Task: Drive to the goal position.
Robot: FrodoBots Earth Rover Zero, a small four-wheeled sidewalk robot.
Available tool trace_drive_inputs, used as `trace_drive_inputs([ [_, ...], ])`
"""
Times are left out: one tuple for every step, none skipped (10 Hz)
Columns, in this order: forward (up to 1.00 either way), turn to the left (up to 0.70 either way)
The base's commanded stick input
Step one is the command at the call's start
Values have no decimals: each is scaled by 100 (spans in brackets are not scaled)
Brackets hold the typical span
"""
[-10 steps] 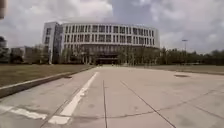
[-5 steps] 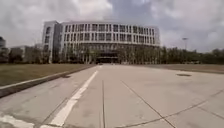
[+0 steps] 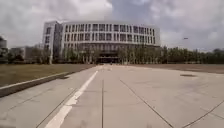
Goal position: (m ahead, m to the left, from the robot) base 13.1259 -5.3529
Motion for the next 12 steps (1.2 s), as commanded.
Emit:
trace_drive_inputs([
  [50,-2],
  [50,-2],
  [50,-2],
  [50,-2],
  [50,-2],
  [50,-2],
  [50,-2],
  [50,-2],
  [50,-2],
  [50,-2],
  [50,-2],
  [50,-2],
])
